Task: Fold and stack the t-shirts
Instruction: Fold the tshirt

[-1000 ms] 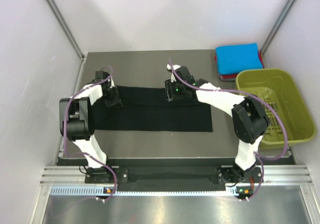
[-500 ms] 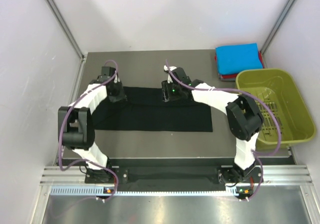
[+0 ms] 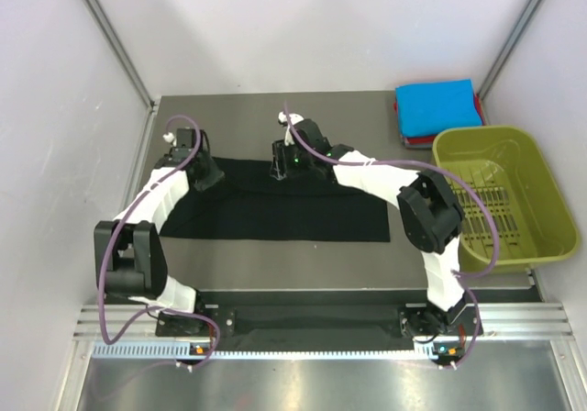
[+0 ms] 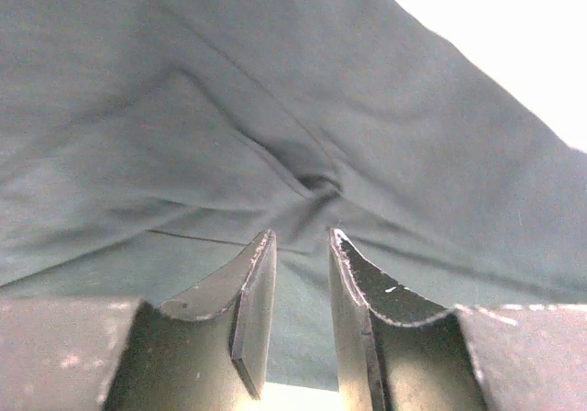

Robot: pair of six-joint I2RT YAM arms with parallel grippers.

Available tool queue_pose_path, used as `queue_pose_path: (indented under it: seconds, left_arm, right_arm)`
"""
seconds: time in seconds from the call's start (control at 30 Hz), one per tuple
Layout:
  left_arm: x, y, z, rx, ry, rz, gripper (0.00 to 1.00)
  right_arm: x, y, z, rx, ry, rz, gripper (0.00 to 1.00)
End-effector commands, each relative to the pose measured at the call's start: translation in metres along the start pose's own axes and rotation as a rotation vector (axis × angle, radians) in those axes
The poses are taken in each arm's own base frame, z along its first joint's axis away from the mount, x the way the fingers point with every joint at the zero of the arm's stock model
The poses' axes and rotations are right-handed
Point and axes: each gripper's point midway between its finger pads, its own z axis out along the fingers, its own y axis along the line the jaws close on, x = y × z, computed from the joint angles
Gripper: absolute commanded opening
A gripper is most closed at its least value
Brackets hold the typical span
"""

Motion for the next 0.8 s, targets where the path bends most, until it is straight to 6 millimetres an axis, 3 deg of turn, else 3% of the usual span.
queue_pose_path:
  seconds: [0.0,0.13,0.3,0.33,0.37,0.47,0.53,0.6,0.63,0.77]
  left_arm:
    - [-0.035,0.028,-0.011,-0.118,-0.164,-0.140,0.34]
    - [-0.043,0.078,-0.011,-0.228,-0.201,-0.274,0.33]
    - [-0.053,0.122,0.004,-0.284,-0.164,-0.314,0.32]
    - [-0.066,0.130,0.002,-0.285,-0.175,-0.320,0.33]
    - [-0.064,0.131,0.009,-0.263,-0.130,-0.285,0.33]
    - [-0.083,0.140,0.016,-0.229,-0.125,-0.284,0.33]
    - [-0.100,0.134,0.020,-0.162,-0.142,-0.247,0.33]
    - [-0.099,0.152,0.028,-0.248,-0.111,-0.218,0.36]
    - [-0.112,0.151,0.028,-0.253,-0.125,-0.208,0.39]
    - [-0.111,0.169,0.046,-0.316,-0.056,-0.154,0.40]
  right_arm:
    - [-0.014,0.019,-0.002,-0.005,-0.040,-0.010,0.47]
    - [-0.006,0.008,-0.009,0.068,-0.019,-0.017,0.46]
    - [0.004,-0.006,-0.021,0.125,-0.005,-0.034,0.39]
    - [0.006,-0.009,-0.022,0.135,-0.005,-0.042,0.38]
    - [0.011,-0.012,-0.024,0.142,0.005,-0.047,0.38]
    - [0.014,-0.019,-0.028,0.151,0.011,-0.049,0.38]
    - [0.016,-0.023,-0.029,0.150,0.023,-0.052,0.38]
    - [0.017,-0.030,-0.030,0.162,0.030,-0.048,0.38]
    - [0.018,-0.030,-0.031,0.160,0.036,-0.057,0.38]
    - [0.012,-0.038,-0.037,0.171,0.030,-0.065,0.38]
